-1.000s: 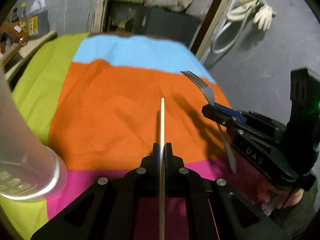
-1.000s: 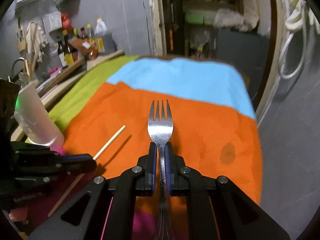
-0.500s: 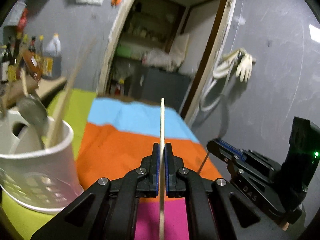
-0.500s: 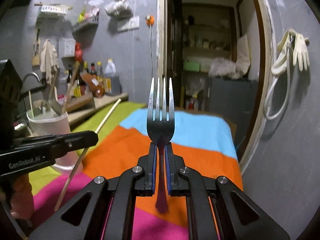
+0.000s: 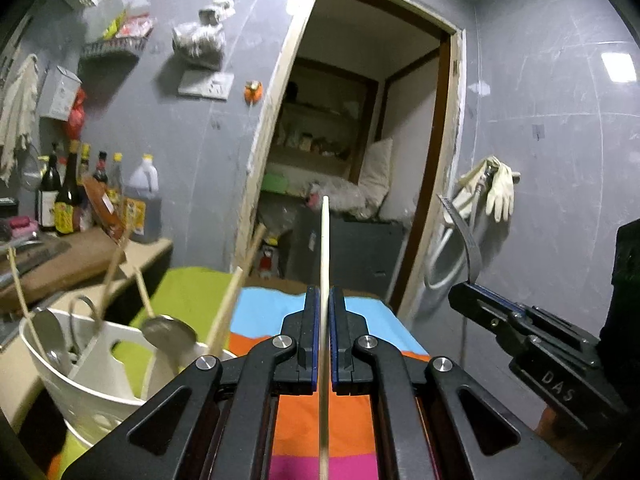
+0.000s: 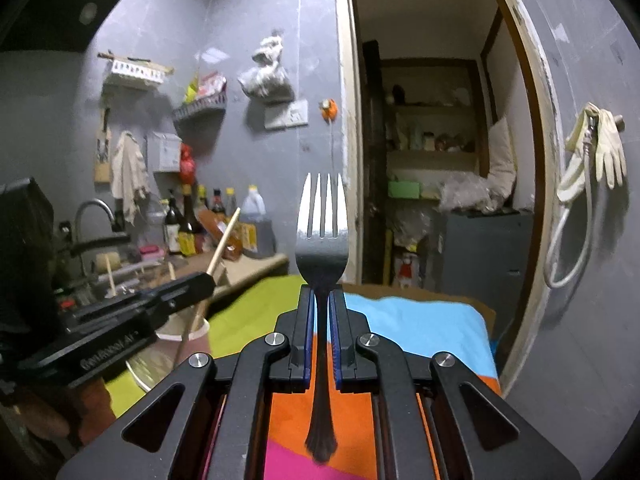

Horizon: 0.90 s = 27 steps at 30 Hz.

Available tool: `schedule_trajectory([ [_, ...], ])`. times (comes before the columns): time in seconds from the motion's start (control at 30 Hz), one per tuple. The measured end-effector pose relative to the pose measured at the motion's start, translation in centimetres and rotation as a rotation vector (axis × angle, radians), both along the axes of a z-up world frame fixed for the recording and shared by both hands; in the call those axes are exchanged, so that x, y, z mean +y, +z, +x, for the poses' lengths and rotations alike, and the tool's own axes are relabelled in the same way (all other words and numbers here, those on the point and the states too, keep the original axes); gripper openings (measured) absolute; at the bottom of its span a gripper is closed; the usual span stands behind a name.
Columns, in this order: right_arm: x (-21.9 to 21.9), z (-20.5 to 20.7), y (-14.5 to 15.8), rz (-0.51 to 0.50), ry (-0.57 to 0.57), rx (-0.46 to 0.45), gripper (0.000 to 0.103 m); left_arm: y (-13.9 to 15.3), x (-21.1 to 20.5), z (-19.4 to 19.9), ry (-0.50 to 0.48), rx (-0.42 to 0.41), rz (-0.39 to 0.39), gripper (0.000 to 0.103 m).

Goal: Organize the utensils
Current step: 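Lift and carry the chopstick and fork in both tools over the white holder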

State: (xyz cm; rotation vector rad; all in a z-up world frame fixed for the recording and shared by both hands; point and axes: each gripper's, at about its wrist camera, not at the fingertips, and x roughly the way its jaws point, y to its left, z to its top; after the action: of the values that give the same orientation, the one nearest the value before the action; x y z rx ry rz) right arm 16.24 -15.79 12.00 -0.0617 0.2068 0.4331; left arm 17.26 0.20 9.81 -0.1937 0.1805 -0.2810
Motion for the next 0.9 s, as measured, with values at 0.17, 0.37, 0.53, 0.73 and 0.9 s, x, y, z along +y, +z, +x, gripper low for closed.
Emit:
schedule_trajectory([
  [0.17,1.4,-0.5,0.9,0.031,0.040,-0.021,0.005,0.8,2.1,-0.7,0.026,-0.026,-0.020,0.002],
  [0.37,3.8,-0.4,1.9,0.075,0.080,-0.051,0.005,1.7,4.9,-1.3,0.081,-0.056,-0.031,0.002],
  [0.53,6.3,0.5,2.7,0.115,0.128,-0.058,0.005,2.7,8.3,-1.3,0.123,-0.068,-0.061,0.002],
  [0.73,8.5,1.1,2.9,0.155,0.151,-0.054,0.005,3.6,12.4,-1.0,0.150,-0.089,-0.078,0.002],
  [0.9,10.2,1.7,2.6,0.178,0.132,-0.062,0.005,3.7,15.3,-0.3,0.168,-0.108,-0.101,0.002],
])
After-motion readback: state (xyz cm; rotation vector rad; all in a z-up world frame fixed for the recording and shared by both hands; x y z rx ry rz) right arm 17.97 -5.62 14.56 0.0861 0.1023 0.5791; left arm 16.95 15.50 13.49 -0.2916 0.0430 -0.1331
